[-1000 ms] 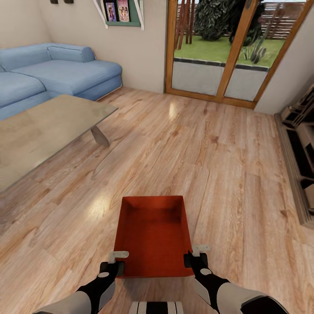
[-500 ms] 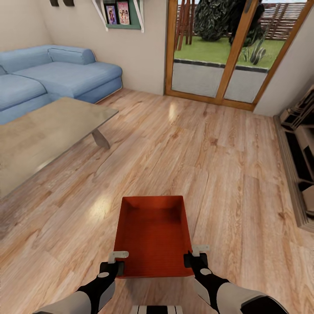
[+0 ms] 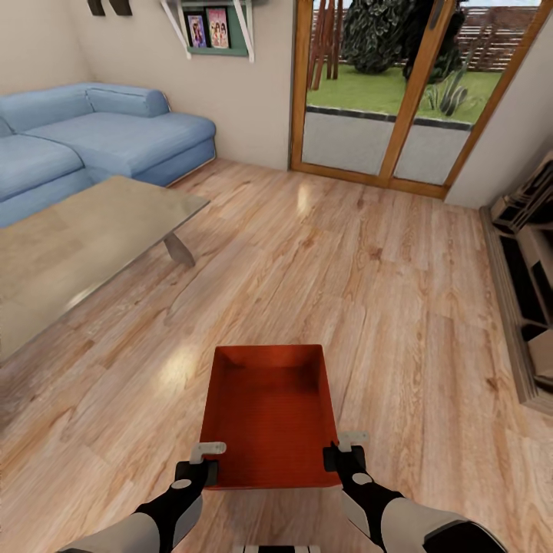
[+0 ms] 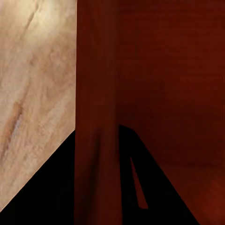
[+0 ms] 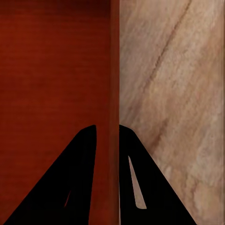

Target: Move the two storage containers from the living room to the garage. In the garage, place one container on the floor and stack the other container on top of it (either order is fine).

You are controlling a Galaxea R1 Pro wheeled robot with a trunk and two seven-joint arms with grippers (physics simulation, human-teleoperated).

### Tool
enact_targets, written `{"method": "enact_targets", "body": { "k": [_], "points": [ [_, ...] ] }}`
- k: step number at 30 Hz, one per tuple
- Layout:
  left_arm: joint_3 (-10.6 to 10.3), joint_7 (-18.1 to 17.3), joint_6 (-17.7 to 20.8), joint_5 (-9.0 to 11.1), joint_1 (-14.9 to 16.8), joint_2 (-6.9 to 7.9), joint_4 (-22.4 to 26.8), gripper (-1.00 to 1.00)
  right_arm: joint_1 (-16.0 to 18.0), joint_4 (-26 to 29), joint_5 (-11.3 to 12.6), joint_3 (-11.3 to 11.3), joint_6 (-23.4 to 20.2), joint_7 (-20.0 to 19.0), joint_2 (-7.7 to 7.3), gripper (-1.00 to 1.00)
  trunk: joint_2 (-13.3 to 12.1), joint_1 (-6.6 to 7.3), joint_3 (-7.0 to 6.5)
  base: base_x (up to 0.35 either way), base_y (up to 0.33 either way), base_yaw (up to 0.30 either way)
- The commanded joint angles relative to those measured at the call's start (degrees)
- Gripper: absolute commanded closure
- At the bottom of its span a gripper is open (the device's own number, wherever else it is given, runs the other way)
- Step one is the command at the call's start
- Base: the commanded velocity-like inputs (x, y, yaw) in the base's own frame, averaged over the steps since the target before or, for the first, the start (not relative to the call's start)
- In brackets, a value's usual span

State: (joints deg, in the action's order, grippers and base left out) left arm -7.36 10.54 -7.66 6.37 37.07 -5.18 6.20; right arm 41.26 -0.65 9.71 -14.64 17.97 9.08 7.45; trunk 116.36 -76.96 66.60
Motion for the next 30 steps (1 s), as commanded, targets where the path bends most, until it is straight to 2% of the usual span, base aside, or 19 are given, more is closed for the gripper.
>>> {"method": "enact_targets", "body": {
  "k": [1, 30],
  "points": [
    [0.5, 0.5, -0.3, 0.5, 0.0, 0.08, 0.0, 1.0, 0.0, -0.1, 0.9, 1.5, 0.3, 0.2, 0.01, 1.0, -0.4, 0.23, -0.15, 0.0, 0.0, 0.0],
    [0.5, 0.4, -0.3, 0.5, 0.0, 0.08, 0.0, 1.0, 0.1, -0.1, 1.2, 1.5, 0.3, 0.3, 0.1, 1.0, -12.0, 6.6, -5.36, 0.0, 0.0, 0.0]
  ]
}}
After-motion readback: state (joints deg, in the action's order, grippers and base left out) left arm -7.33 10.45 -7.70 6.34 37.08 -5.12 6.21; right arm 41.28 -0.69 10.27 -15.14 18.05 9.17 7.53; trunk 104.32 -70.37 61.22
